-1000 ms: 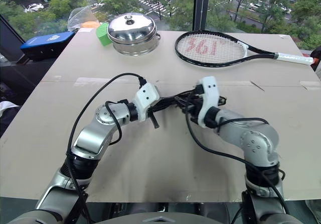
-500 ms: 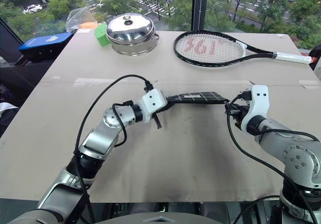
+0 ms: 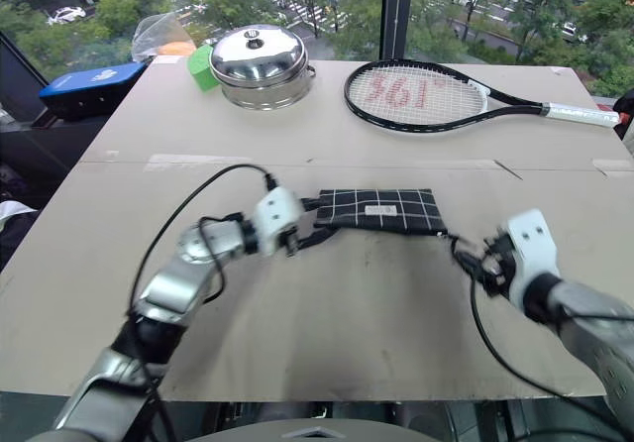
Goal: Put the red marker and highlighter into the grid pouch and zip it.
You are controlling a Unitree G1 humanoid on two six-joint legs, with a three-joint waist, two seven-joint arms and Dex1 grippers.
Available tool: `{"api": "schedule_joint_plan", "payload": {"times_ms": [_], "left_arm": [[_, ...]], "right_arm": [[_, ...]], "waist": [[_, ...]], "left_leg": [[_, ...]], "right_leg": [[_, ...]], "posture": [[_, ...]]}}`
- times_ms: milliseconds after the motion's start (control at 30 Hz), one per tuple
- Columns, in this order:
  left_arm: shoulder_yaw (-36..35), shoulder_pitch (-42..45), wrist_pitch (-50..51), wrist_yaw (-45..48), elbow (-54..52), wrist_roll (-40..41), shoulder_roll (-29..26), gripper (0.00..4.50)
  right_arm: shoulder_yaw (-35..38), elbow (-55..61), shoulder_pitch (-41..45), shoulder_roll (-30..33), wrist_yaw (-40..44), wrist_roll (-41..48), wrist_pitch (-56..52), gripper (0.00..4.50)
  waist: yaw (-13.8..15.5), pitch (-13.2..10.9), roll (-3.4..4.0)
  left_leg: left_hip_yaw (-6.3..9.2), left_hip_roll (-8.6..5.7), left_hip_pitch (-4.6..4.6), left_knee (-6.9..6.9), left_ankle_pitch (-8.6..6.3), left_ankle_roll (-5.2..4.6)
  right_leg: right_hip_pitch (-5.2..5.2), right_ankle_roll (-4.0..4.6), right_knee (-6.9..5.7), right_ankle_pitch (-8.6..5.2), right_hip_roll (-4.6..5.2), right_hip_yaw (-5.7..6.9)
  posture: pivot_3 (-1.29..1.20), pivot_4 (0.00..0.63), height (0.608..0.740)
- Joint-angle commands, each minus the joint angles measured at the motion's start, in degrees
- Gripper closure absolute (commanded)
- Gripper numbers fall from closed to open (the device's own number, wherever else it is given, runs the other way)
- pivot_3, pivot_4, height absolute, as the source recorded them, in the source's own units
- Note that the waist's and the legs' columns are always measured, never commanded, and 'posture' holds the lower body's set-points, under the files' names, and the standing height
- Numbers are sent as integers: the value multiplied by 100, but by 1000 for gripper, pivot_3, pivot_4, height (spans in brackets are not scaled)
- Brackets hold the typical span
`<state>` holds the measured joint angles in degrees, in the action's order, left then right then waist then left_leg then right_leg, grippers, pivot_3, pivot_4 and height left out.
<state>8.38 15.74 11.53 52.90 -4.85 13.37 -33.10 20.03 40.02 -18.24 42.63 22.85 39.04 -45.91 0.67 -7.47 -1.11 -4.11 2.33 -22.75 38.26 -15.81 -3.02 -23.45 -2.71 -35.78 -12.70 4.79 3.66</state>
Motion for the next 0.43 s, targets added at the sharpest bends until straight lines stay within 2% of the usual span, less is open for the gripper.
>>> {"api": "schedule_joint_plan", "payload": {"times_ms": [33,100,167,333,433], "left_arm": [[-616,-413,507,626,-716,1019,-378,24],[-975,-859,606,858,-898,1313,-681,24],[-1318,-1324,682,1095,-1088,1563,-957,24],[-1961,-2132,834,1277,-1324,1839,-1371,24],[-2178,-2334,923,1291,-1342,2021,-1396,24]], "right_arm": [[766,268,-724,-19,1057,-479,1391,0],[1199,205,-1368,-249,1501,-1096,2566,0],[1610,83,-1847,-481,2002,-1191,3275,0],[2292,-302,-2356,-809,2757,-1017,4133,0],[2424,-542,-2527,-801,3034,-1145,4399,0]], "waist": [[2,-1,1],[13,0,2],[15,-1,4],[25,-9,16],[26,-9,17]], "left_leg": [[0,0,0,1,0,0],[-2,1,6,3,-1,1],[-1,1,9,4,-1,1],[-1,1,13,7,-2,2],[-2,0,13,6,-2,3]], "right_leg": [[0,-1,-1,-1,0,-1],[4,-15,1,-18,4,-2],[3,-5,2,-32,6,0],[3,-2,2,-32,21,1],[2,-1,2,-33,31,1]], "posture": [[0,150,740],[0,150,740],[0,150,740],[0,150,740],[0,150,740]]}}
